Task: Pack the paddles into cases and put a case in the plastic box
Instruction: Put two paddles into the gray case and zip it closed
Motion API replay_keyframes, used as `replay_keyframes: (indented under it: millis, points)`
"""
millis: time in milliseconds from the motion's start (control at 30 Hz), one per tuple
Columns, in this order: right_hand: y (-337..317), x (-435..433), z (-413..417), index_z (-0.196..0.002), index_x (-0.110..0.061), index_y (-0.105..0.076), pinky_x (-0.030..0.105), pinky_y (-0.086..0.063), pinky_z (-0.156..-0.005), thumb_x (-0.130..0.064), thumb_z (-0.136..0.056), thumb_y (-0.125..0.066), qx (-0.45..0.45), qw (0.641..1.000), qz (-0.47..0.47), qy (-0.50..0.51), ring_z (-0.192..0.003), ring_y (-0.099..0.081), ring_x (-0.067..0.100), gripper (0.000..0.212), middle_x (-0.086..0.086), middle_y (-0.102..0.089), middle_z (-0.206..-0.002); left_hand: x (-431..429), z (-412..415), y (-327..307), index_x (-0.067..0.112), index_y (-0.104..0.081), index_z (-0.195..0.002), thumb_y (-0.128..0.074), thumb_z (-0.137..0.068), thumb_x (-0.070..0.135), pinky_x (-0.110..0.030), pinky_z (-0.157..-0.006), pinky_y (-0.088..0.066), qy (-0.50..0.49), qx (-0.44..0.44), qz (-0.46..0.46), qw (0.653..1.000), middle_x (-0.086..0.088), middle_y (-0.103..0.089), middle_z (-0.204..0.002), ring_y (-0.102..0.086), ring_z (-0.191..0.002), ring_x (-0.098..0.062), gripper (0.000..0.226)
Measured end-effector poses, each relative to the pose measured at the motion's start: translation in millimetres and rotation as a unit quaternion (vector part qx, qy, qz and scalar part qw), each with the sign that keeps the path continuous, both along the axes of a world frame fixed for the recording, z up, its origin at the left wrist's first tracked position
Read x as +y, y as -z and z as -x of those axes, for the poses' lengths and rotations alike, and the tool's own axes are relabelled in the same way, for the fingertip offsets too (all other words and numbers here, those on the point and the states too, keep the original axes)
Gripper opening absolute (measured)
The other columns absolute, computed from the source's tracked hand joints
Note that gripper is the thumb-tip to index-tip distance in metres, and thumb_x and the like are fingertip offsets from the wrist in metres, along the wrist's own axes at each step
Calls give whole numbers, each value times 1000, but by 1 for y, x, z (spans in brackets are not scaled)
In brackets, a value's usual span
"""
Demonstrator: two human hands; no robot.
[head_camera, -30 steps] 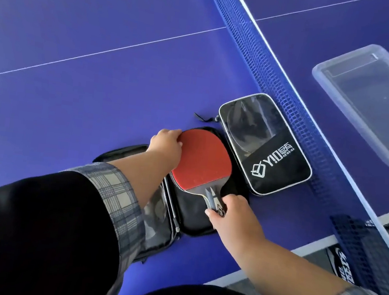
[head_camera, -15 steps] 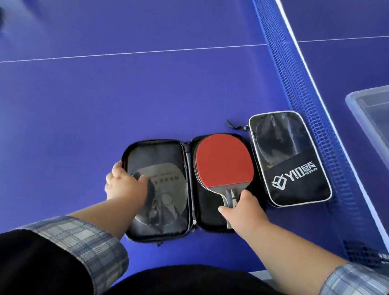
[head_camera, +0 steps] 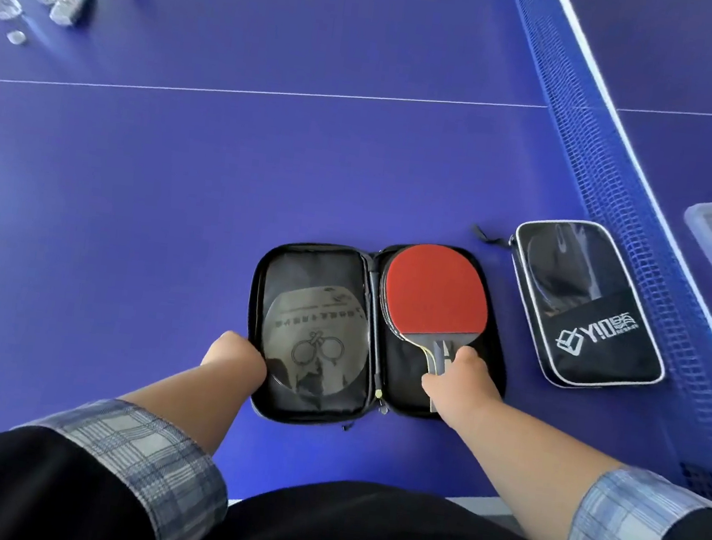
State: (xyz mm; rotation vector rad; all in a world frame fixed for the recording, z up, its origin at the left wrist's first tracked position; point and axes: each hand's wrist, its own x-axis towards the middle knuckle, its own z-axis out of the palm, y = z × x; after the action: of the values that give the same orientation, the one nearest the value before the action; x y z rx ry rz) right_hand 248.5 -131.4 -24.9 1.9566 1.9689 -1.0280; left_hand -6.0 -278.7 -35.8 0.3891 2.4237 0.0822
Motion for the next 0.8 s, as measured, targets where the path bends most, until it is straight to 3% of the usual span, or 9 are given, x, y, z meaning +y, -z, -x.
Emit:
replay_keyframes:
  millis: [67,200,533,633,700,800]
  points:
    - [0,-11,15,-97,-9,-47,28,-39,-48,-18,-80,-68,5,1000,2,3,-67,-59,24,29,6,-56,-96,-14,15,3,12,-44,-68,-50,-94,15,-31,-67,-40,-9,2,-20,1000,-3,-44,-66,-48,-75,-28,27]
    - [2,-32,46,-102,-10,-45,26,-35,-46,-18,-81,-68,10,1000,4,10,-71,-60,26,32,8,-57,-104,-45,40,1,5,-64,-88,-57,-91,20,-25,-49,-38,-49,-36,-50,997,-7,-56,-66,-48,-52,-25,17]
    - [4,-65,108,-114,-5,-48,26,-38,-46,-17,-80,-70,15,1000,4,-14,-74,-58,26,42,10,-55,-111,-90,79,-2,8,-59,-112,-53,-96,30,-30,-53,-43,-95,-54,-39,993,-10,-61,-85,-54,-62,-25,28]
    - [0,-70,111,-119,-6,-47,27,-37,-48,-28,-82,-71,14,999,9,-27,-73,-57,21,49,6,-51,-110,-95,85,-12,12,-55,-108,-53,-93,29,-28,-50,-42,-125,-54,-90,987,-8,-59,-85,-53,-62,-24,23]
    - [-1,-71,107,-116,-7,-50,29,-42,-55,-38,-82,-71,33,999,13,-32,-75,-58,20,51,6,-54,-107,-95,83,-23,15,-53,-101,-52,-88,27,-28,-51,-42,-157,-59,-154,974,-8,-59,-86,-53,-64,-23,18]
    - [0,-71,91,-123,-12,-54,36,-48,-80,-47,-82,-69,105,994,41,6,-97,-62,23,56,6,-62,-118,-87,65,-46,23,-49,-90,-47,-81,27,-29,-50,-42,-182,-74,-262,945,-5,-60,-86,-53,-64,-22,10]
